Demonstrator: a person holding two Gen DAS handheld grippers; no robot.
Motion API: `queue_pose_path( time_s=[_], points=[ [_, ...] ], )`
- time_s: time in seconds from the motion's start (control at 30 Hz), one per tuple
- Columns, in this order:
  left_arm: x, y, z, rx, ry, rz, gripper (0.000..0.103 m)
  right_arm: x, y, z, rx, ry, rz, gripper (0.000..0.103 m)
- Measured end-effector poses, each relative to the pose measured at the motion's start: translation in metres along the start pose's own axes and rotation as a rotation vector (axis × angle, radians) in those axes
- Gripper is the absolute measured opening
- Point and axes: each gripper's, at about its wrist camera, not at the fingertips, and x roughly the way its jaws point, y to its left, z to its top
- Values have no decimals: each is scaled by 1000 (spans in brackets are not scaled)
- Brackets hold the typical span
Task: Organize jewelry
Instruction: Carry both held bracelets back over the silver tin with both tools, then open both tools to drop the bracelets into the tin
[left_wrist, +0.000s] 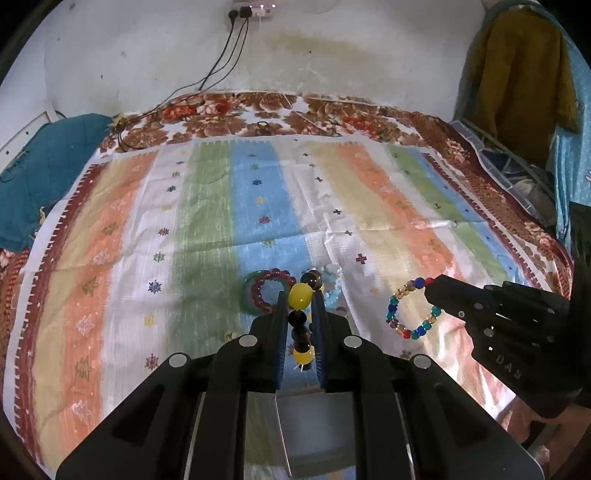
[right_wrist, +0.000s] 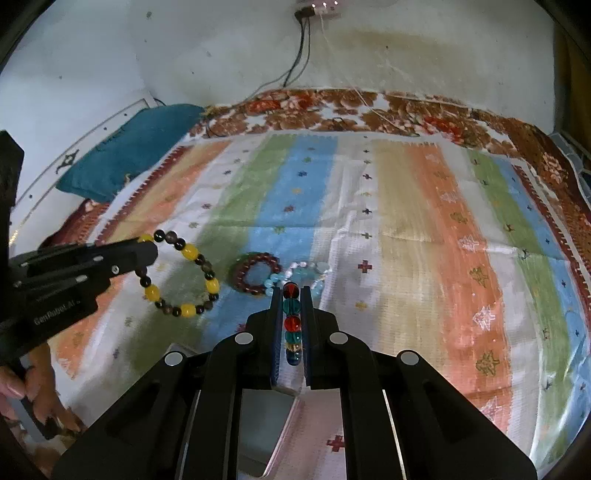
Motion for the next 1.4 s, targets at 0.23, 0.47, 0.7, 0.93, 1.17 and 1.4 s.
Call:
queue_pose_path(
  time_s=[0.23,0.47,0.7,0.93,1.17,1.4],
  points=[
    [-18,4,-14,-9,-21,-24,12,-14,10,-6,-25,-16,38,10],
    [-35,-2,-26,4,-34,-43,12,-28,19,-15,-59,-45,24,10],
    [-45,-11,-43,8,-25,-57,12,-34,19,-31,-31,-12,82,10],
    [-48,-19,-60,7,3,-82,12,-36,25,-44,-27,18,110,10],
    [-36,-12,-67,-34,70,-68,17,-32,24,-48,-24,42,74,13],
    [-32,2,-65,-77,68,-15,32,-24,13,-46,4,58,32,42]
  ],
)
